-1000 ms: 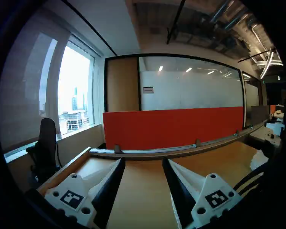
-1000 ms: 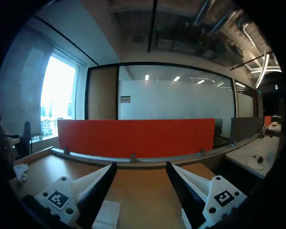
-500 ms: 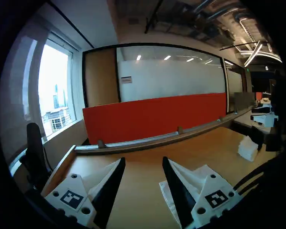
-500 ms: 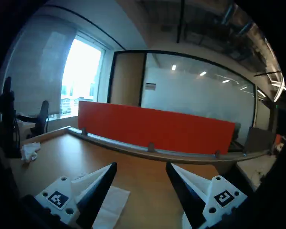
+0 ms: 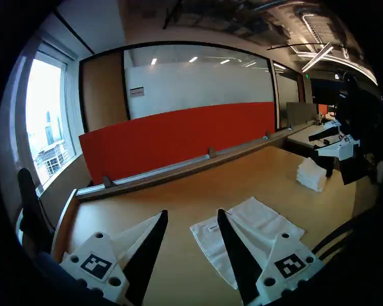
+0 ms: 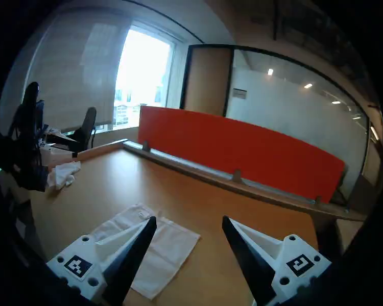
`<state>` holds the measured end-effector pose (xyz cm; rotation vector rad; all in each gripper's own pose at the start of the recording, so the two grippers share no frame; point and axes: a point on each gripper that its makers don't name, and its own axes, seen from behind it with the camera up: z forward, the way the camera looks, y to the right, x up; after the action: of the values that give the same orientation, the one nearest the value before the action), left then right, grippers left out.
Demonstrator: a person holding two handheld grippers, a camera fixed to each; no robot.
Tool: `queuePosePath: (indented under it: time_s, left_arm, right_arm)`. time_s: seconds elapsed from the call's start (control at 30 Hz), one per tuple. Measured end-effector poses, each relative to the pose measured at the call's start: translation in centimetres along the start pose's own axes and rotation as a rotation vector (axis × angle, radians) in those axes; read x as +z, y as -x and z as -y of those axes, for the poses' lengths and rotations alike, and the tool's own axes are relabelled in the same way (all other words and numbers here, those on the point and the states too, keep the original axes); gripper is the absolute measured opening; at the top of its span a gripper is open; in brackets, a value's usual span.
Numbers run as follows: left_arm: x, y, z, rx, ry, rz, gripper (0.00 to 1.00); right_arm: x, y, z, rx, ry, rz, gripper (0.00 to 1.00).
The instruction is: Fold towel
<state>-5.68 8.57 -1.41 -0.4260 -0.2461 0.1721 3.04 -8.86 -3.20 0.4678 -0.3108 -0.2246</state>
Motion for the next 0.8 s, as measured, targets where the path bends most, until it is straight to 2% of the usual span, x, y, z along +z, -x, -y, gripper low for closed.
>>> queuePosePath:
  time_s: [0.37,0.5,0.8]
  left_arm:
    - [1.4,4.0,-2.7,0.015,0.07,0.065,0.71]
    - [1.8,5.6,-3.7,0.027,0.091,0.088,0.71]
    - [2.7,9.4,-5.8,0.041,0.13,0.143,0.71]
  right_arm:
    - [1.2,3.8,1.7,-0.043,-0.05,0.082,1.0]
    - [1.8,5.3,2.5,-0.056,-0.064,0.092,1.0]
    - [3.0,9.0,3.8,-0.06,-0.088,0.139,1.0]
